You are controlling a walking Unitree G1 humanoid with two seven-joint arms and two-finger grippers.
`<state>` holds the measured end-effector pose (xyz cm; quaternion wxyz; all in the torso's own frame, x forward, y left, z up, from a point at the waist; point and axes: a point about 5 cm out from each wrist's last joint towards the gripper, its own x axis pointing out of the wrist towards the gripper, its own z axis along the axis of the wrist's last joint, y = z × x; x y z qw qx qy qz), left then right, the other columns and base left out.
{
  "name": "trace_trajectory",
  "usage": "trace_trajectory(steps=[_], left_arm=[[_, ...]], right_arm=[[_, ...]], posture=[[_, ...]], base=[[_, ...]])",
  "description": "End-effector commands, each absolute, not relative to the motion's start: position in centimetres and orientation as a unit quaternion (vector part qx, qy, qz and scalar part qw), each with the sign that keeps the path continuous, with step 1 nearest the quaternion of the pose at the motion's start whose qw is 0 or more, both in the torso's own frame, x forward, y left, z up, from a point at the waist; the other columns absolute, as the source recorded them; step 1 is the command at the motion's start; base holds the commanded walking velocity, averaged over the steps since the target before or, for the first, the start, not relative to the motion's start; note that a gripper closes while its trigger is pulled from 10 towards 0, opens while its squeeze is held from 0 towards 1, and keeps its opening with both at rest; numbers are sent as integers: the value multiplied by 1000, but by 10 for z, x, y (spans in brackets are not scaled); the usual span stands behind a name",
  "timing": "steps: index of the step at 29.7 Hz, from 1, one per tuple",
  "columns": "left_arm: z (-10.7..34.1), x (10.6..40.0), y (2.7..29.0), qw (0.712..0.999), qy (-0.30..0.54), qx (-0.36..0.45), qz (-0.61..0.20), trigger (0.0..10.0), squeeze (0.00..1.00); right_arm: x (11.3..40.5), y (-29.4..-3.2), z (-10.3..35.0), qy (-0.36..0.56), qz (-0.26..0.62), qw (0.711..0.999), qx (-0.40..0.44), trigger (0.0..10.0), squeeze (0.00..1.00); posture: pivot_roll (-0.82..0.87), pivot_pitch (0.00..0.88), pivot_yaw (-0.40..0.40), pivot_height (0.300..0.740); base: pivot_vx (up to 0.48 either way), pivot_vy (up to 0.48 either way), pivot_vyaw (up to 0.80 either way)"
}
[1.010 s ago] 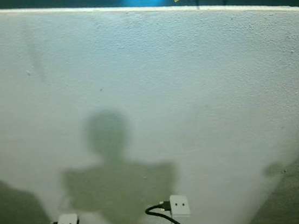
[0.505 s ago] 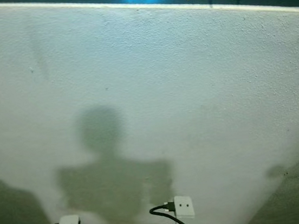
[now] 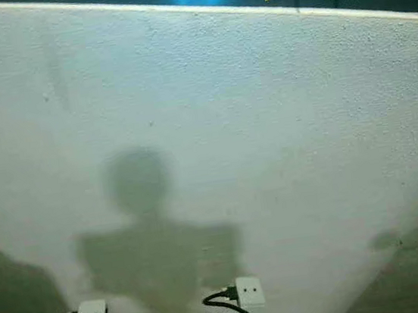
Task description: Clothes washing
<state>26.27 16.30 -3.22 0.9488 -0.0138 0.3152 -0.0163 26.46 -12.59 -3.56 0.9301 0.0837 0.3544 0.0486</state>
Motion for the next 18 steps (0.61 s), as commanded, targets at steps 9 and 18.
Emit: trace_trajectory(steps=[9, 18], left_arm=[[-38, 258, 157, 940, 341, -14, -30, 10000, 0], [-40, 256, 158, 939, 342, 4, -38, 10000, 0]], right_arm=[[263, -130, -39, 374, 28, 921, 108, 10000, 0], [257, -134, -43, 380, 4, 916, 126, 10000, 0]], posture=[[-23, 0, -45, 740], [-22, 2, -20, 740]], base=[[0, 0, 0], [0, 0, 0]])
